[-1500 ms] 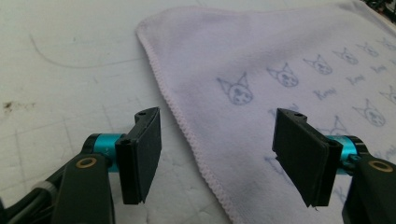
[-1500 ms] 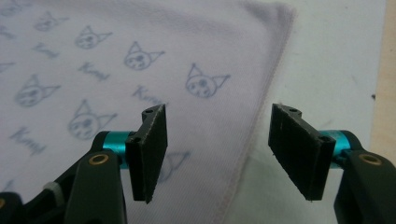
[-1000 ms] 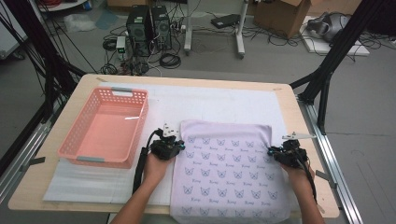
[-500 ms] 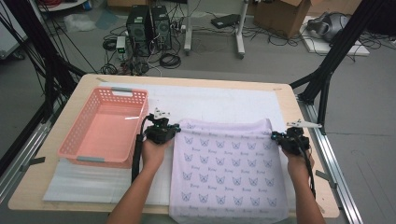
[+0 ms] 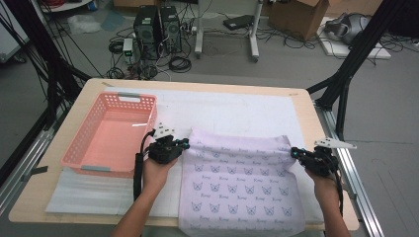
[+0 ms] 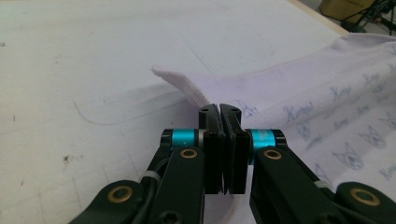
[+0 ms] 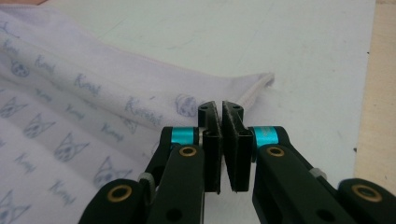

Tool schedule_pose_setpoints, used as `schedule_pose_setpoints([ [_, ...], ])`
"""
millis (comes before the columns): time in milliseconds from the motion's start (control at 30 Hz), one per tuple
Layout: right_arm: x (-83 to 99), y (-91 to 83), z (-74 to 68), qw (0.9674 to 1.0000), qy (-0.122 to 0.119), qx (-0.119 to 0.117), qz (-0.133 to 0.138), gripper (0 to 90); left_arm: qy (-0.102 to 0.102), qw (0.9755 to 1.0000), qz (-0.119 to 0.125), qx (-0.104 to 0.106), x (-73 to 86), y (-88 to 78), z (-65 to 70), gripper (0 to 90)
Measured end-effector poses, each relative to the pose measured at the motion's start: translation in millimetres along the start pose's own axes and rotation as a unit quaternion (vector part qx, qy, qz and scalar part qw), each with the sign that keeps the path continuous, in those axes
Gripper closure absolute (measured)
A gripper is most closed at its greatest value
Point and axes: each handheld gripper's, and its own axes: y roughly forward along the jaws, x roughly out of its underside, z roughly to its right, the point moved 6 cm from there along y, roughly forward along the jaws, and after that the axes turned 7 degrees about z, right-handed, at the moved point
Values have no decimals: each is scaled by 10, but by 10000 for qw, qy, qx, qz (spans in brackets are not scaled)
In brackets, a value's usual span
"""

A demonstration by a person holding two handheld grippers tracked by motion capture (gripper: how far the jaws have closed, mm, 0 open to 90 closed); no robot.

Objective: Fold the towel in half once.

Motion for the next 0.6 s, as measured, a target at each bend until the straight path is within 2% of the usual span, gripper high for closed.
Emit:
schedule_pose_setpoints([
  [167, 78, -190, -135, 10000, -47, -51, 47, 866, -166, 9998, 41, 142, 127, -176, 32, 875],
  [333, 137, -327, -244, 9998, -123, -106, 73, 865, -243, 9992, 19, 316, 275, -347, 109, 875],
  [600, 323, -572, -355, 9998, -33, -193, 86, 864, -155, 9990, 32, 414, 450, -555, 261, 874],
])
